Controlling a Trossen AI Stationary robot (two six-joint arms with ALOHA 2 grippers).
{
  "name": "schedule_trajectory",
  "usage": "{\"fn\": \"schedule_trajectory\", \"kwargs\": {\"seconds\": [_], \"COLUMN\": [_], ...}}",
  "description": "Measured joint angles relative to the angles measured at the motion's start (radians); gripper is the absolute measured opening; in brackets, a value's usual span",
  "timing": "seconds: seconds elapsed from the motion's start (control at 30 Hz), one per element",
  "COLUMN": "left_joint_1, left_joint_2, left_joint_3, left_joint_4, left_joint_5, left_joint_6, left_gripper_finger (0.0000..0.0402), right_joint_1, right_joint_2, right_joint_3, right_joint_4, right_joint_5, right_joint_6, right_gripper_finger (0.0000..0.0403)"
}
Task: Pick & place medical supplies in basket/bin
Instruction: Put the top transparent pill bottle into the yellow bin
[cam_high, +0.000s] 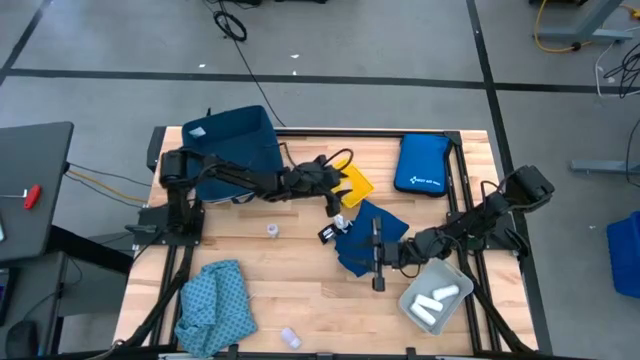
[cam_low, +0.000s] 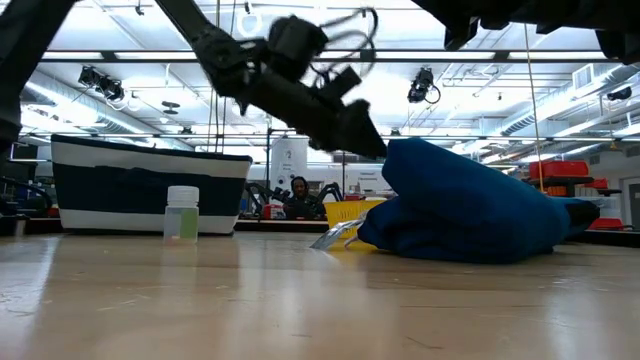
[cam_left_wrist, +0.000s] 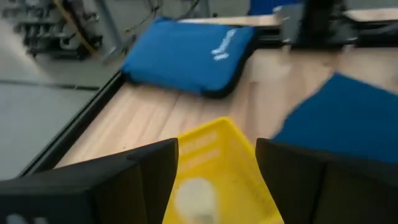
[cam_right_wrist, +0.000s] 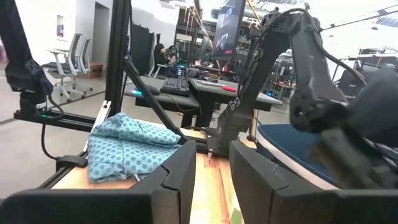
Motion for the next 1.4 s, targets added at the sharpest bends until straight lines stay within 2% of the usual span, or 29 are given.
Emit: {"fn": "schedule_trajectory", "kwargs": {"seconds": [0.1,0.23,0.33,0.53,0.83,1.13,1.4], "left_joint_1": [-0.032,-0.079,-0.119,-0.214,-0.386,-0.503,-0.592], "left_joint_2": [-0.057,-0.148,-0.230,-0.414,-0.629,-0.648,-0.650], "left_joint_3": [-0.102,-0.288,-0.413,-0.601,-0.805,-0.853,-0.853], "left_joint_4": [0.124,0.394,0.479,0.469,0.409,0.231,0.046], "left_joint_5": [0.002,0.002,0.003,-0.008,-0.212,-0.264,-0.374], "left_joint_6": [0.003,-0.022,-0.038,-0.116,-0.209,-0.365,-0.446], "left_gripper_finger": [0.0217,0.0217,0.0217,0.0216,0.0216,0.0229,0.0238], "right_joint_1": [0.012,0.029,0.038,0.039,0.038,0.038,0.038], "right_joint_2": [0.000,0.000,0.000,0.000,0.000,0.000,0.000], "right_joint_3": [0.000,0.000,0.000,0.001,0.002,0.002,0.002], "right_joint_4": [-0.002,0.001,0.005,-0.006,-0.029,-0.029,-0.031], "right_joint_5": [0.000,0.000,0.000,0.000,0.004,0.004,0.003], "right_joint_6": [-0.007,-0.030,-0.036,-0.027,-0.016,-0.017,-0.016], "right_gripper_finger": [0.0105,0.0105,0.0105,0.0105,0.0105,0.0105,0.0105]}}
